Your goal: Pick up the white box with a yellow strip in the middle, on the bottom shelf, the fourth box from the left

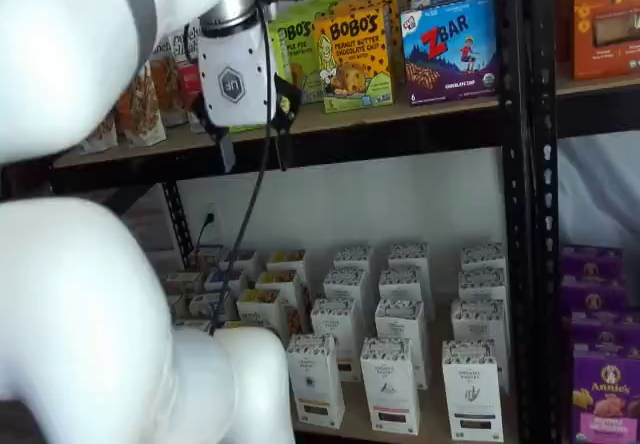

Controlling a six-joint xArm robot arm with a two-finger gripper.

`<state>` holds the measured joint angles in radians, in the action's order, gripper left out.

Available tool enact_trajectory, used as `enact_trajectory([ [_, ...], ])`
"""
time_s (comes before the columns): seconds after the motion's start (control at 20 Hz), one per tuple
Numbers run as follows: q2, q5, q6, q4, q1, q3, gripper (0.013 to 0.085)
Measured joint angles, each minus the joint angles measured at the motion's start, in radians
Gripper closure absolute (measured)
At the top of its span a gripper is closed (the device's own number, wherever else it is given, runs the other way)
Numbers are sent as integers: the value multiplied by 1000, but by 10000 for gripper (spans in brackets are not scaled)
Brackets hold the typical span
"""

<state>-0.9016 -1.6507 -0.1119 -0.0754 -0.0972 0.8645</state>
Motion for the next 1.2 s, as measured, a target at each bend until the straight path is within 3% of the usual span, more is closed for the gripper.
enact_trajectory([
  [0.2,11,61,-57,35,-62,-55,130],
  [0.45,24,126,-90,38,-97,-103,130],
  [0.75,68,206,-156,79,-161,-154,130],
  [1.2,175,381,-169,67,-175,-208,130],
])
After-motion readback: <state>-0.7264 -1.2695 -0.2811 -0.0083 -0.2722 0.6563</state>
